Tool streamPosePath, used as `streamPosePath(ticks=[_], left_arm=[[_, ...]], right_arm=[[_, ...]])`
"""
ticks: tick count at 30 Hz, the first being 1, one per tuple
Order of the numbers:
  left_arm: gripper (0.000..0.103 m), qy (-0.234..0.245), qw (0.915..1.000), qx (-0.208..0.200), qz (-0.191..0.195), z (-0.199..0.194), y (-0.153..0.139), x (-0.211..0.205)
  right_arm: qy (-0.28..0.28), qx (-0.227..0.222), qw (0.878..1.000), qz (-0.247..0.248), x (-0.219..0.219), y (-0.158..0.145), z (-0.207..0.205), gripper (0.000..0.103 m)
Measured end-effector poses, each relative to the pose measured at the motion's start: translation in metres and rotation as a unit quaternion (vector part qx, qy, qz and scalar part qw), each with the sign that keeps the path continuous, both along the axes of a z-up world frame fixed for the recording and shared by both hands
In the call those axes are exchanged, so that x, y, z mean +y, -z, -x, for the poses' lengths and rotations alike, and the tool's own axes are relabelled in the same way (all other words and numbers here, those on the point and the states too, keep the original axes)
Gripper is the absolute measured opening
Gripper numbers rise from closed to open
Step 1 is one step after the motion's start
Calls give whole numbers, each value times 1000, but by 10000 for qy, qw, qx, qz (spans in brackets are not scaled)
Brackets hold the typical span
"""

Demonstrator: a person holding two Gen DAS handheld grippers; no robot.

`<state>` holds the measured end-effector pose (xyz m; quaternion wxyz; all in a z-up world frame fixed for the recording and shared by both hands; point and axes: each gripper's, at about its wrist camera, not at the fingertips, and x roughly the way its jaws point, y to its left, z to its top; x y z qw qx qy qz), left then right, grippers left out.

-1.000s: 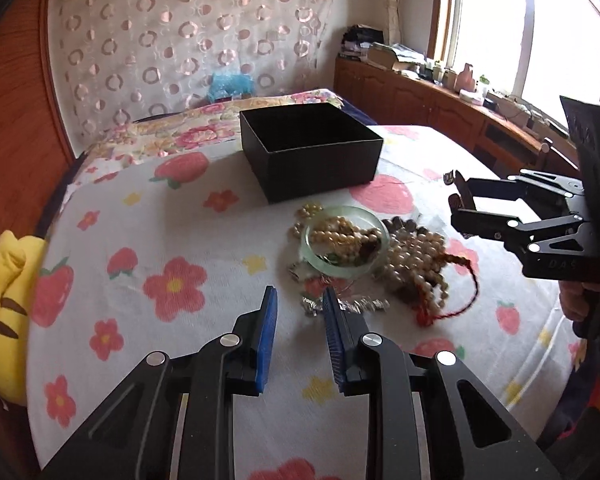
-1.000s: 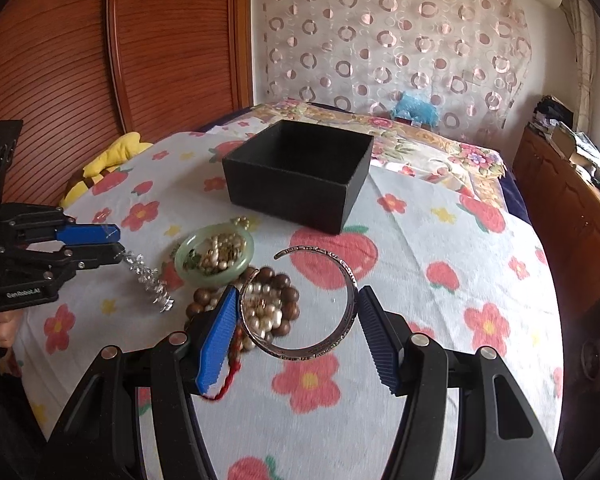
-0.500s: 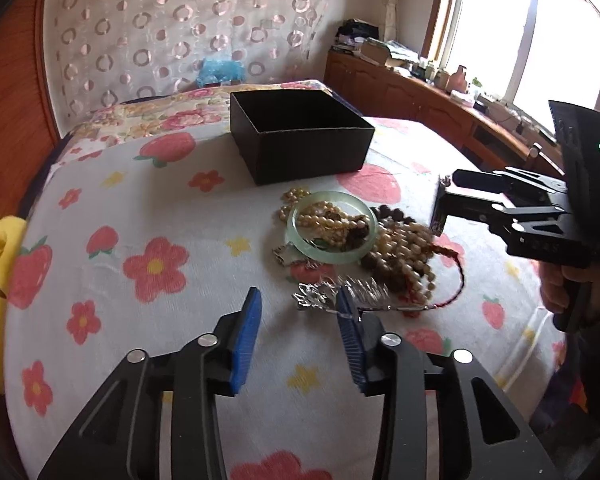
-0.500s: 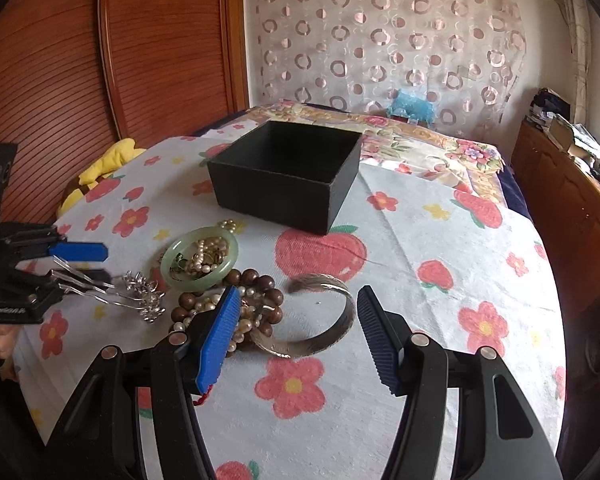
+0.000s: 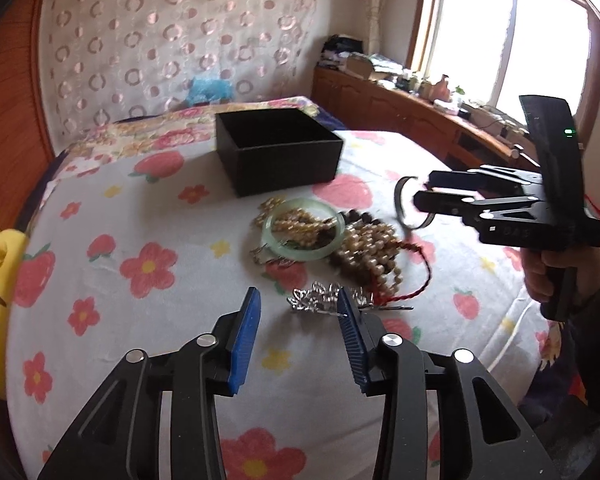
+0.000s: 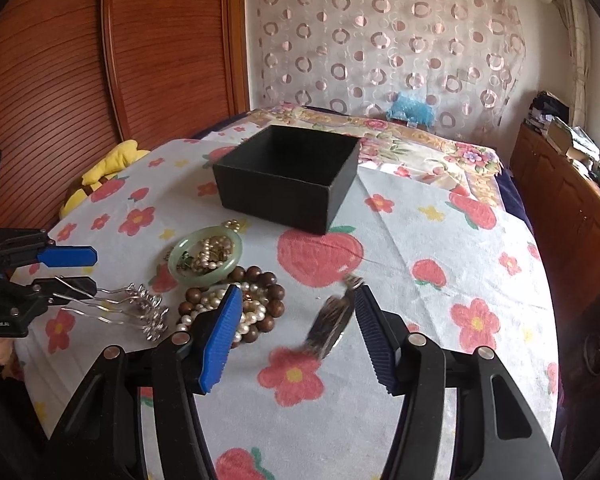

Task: Organize jewelry
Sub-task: 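Carry the hair pins in the left tool and bangle in the right tool to the black box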

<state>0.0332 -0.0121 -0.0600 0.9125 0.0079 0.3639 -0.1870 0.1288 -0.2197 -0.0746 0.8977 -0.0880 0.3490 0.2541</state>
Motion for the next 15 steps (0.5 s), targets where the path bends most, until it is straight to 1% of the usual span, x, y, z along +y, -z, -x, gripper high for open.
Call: streamPosePath(ticks=[2, 3, 4, 5, 6, 8, 10, 11, 12, 13, 15], left_arm=[[24, 132, 9999, -32, 21, -2, 0, -5], [16, 194, 9998, -49, 35, -3, 1, -7], [11, 273, 9996, -37, 61, -5, 2, -10], [8, 328, 9994, -43, 85, -6, 2, -12], [6, 360, 9993, -76, 76, -8, 2, -15], [5, 383, 9992, -93, 41, -11, 2, -20], [3, 377, 9992, -103, -10, -14, 1, -24], [3, 360, 9993, -95, -17, -15, 1, -24], [2, 338, 9994, -84, -10, -17, 1, -24], [2, 329, 9994, -81, 12, -18, 0, -23], [2, 296, 9995, -92, 44, -20, -3, -22]], right_arm=[[14, 54, 10000, -8, -3, 1, -2, 56], [21, 81, 10000, 0, -4, 3, -3, 53], [25, 98, 9999, 9, -4, 5, -3, 51], [28, 131, 9999, 22, -5, 7, -3, 50], [25, 159, 9999, 24, -6, 9, -4, 45], [34, 220, 9997, 29, -8, 13, -5, 40], [36, 289, 9996, 24, -9, 17, -5, 27], [33, 302, 9995, 26, -9, 17, -5, 24], [10, 320, 9995, 12, -9, 18, -5, 17], [-4, 327, 9995, 11, -9, 18, -5, 14], [-33, 294, 9996, 22, -8, 16, -4, 12]])
